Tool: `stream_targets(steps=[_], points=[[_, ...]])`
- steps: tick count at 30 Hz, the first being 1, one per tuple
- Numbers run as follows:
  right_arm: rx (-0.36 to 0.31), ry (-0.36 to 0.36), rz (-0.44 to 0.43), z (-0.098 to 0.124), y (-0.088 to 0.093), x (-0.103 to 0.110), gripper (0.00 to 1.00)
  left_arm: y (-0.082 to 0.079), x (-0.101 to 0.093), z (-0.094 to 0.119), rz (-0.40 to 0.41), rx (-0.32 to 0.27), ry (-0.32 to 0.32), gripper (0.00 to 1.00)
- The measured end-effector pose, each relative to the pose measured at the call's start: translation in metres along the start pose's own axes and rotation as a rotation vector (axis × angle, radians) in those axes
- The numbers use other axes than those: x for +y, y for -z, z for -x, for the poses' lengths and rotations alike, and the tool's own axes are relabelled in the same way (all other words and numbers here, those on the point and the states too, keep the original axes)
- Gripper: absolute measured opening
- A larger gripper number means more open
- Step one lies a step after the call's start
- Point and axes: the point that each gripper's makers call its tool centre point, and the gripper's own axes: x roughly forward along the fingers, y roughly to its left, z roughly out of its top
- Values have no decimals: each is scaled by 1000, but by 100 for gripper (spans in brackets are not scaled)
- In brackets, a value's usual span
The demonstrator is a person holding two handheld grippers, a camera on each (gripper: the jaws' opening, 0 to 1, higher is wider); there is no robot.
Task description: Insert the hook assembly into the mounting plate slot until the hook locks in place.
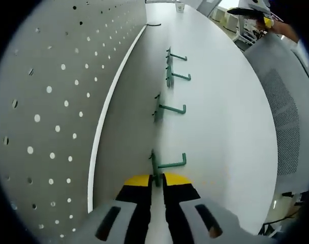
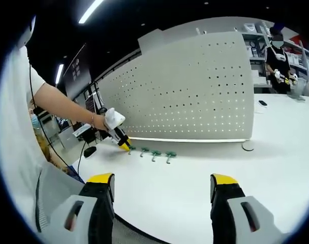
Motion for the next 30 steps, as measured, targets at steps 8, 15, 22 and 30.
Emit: stream_targets(steps=[8,15,22,30], points=[[-3,-4,0,-1,-1,0,74,1,0,1,-4,11,-3,4],[-4,-2,-3,-1,0,0,74,1,-1,2,-31,12,-6,3],[-5,1,-5,-1,0,-1,74,-6,1,5,20,-38,-11,3],[-13,-1,-5,-1,-3,-1,74,-18,6,14,53,-117,-35,2]])
